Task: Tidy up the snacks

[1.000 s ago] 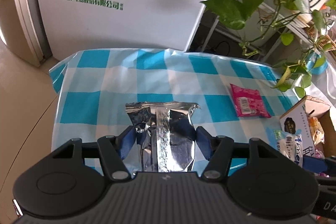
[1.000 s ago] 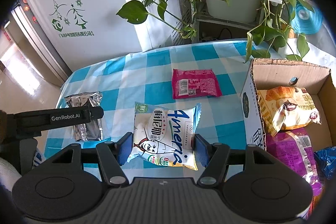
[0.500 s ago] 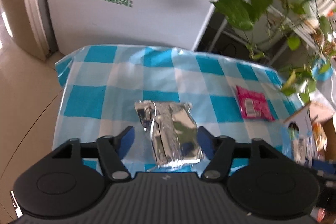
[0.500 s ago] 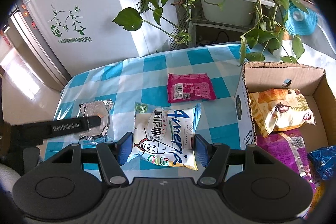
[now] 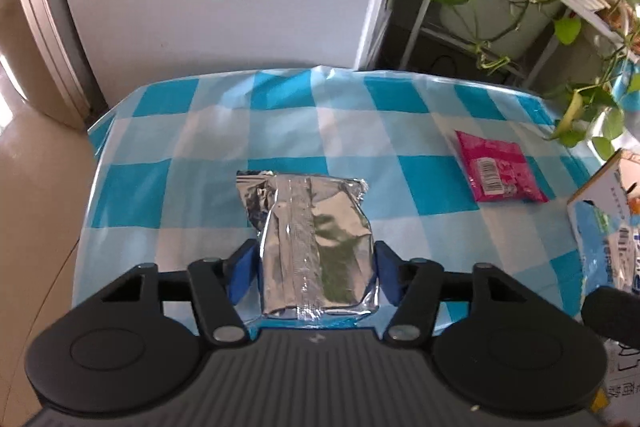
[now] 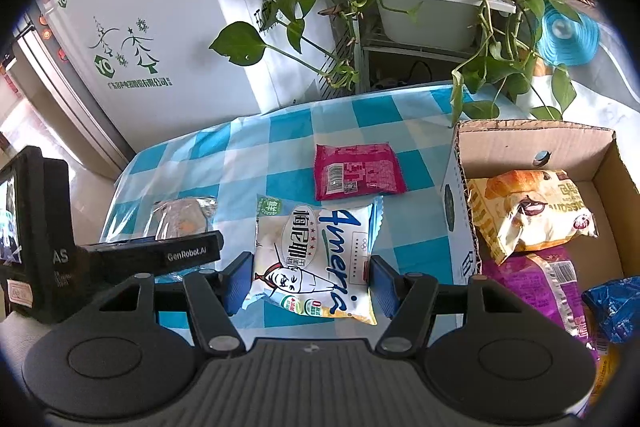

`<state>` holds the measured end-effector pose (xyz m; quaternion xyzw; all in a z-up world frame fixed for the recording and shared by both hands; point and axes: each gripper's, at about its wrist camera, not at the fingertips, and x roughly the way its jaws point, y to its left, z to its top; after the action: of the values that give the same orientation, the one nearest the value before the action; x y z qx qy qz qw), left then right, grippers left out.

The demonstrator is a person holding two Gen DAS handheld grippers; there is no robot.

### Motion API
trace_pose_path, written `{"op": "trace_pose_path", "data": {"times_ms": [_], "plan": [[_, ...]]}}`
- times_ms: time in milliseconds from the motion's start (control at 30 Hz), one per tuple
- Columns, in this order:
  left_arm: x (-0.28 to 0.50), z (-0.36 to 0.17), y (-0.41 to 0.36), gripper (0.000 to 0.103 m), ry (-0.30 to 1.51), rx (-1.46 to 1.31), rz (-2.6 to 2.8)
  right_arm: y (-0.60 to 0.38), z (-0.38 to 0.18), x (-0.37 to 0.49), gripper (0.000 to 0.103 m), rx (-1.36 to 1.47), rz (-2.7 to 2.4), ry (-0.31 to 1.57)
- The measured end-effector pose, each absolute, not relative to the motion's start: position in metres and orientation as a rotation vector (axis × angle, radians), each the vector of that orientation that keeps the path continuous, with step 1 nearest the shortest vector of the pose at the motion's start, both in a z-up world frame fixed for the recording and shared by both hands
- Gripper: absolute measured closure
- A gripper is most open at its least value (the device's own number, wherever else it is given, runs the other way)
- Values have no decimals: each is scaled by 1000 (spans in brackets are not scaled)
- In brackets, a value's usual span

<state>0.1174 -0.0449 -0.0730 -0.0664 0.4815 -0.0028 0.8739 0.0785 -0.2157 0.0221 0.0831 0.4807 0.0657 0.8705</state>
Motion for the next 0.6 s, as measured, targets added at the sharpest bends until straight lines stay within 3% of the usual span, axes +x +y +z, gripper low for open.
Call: {"op": "trace_pose_path", "data": {"times_ms": [600], "plan": [[52, -39, -42, 43, 849, -174, -83, -217, 34, 71, 35, 178, 172, 962]]}}
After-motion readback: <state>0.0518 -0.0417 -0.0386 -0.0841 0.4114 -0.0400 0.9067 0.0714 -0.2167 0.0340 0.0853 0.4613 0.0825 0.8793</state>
